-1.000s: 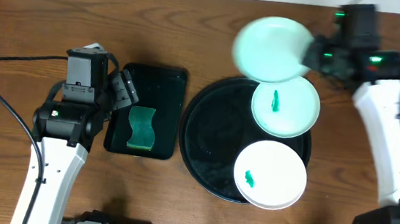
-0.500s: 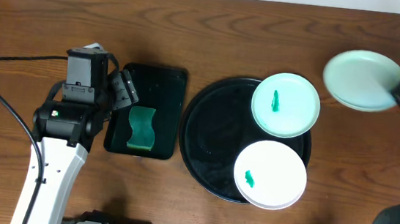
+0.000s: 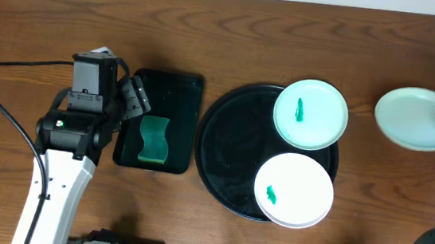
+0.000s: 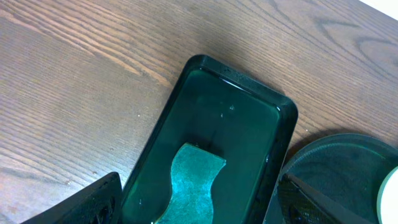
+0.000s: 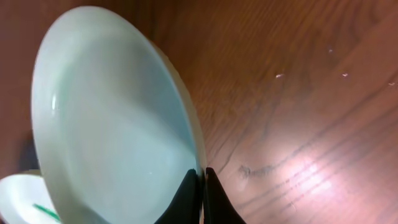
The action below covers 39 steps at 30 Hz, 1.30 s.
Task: Clean dirty plates on tray and stack at the side
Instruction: 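Set the plate down, open the right gripper and raise it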
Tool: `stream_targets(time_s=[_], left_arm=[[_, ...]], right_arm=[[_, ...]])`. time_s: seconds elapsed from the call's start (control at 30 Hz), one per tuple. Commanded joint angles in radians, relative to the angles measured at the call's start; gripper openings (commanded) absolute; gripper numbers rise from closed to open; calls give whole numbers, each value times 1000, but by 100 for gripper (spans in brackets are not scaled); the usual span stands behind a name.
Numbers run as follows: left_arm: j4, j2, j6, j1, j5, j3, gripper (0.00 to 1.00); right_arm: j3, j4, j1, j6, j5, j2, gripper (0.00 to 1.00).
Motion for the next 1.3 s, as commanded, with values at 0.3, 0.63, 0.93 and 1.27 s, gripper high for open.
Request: stream_targets(time_s=[0.3,0.63,0.93,1.27], left_arm=[[-3,4,10,5,-8,15,80],[-3,4,10,5,-8,15,80],[-3,4,10,5,-8,15,80],[-3,4,10,5,-8,15,80]], right_arm=[[-425,366,-4,-21,-97,-17,1],[-641,637,18,6,-248,-17,1],[-653,679,30,6,-279,-17,1],[-541,597,31,-2,-370,-21,37]])
